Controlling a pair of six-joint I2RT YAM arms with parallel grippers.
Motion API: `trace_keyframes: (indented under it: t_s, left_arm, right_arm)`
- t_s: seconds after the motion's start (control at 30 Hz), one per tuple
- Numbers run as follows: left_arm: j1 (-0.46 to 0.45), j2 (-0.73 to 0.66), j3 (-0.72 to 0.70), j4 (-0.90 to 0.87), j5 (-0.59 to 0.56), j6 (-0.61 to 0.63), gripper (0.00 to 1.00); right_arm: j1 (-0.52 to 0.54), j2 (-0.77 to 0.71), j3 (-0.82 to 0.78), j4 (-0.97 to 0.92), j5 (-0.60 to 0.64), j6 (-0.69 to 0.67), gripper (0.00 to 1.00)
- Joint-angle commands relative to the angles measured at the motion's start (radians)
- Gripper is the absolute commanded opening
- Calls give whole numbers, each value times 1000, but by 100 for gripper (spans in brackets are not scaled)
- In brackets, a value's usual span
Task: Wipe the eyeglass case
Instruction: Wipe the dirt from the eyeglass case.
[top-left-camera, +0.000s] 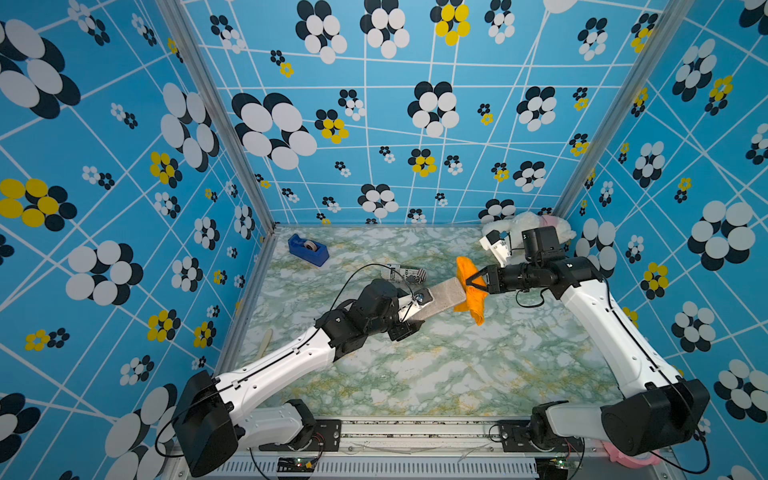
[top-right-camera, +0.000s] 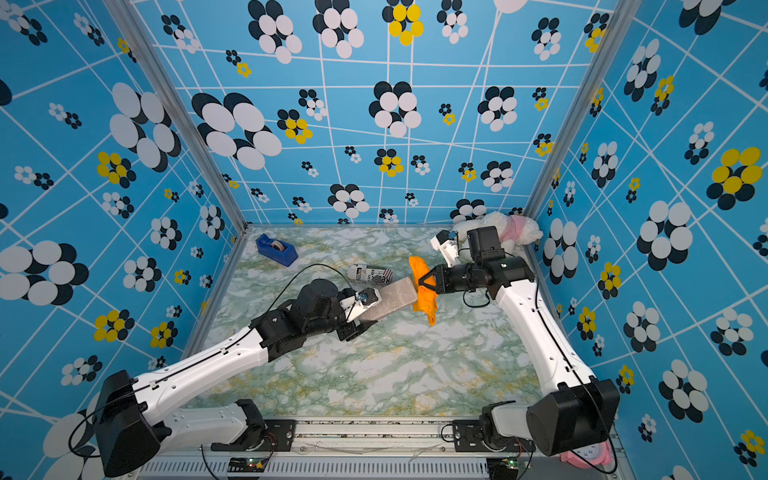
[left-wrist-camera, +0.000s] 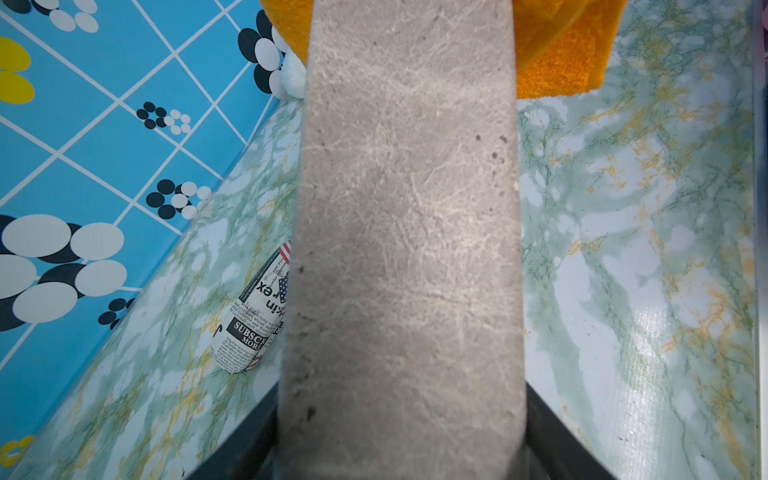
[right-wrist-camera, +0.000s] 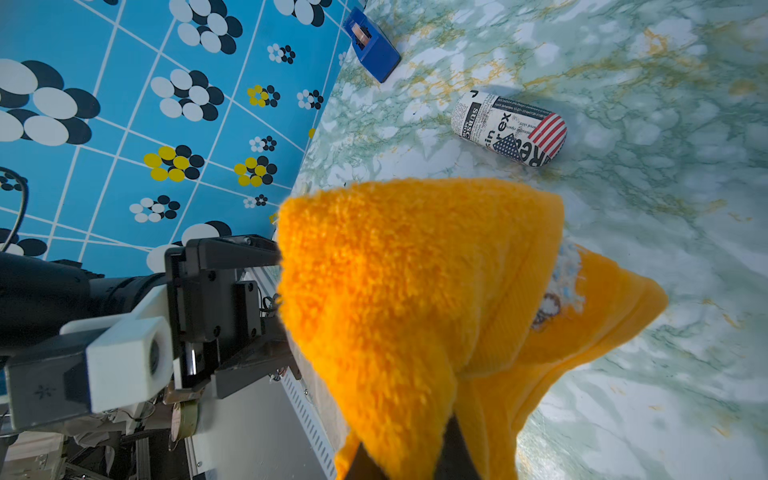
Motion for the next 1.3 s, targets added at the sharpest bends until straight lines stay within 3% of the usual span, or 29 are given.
trace_keyframes:
  t_s: [0.0,0.33,0.6,1.0,1.1,1.27]
  left_arm:
    - [-8,11,24,2,38,13,3]
    - [48,44,32,77,67,-32,2]
    - [130,26,11,130,95,-87,2]
    - [170,0,0,84,94,-117,3]
    - [195,-3,8,103,128,-207,2]
    - [265,47,32,196,342,-530,2]
  right_arm:
    - [-6,34,-20,71,-49,28,0]
    - [37,-8,-183,191,-118,113,0]
    - [36,-134,-246,148,-148,143,0]
    - [37,-209,-255,98,-57,135,0]
    - [37,-228,-259,118,3,154,0]
    - [37,-288,-333,278,66,226,0]
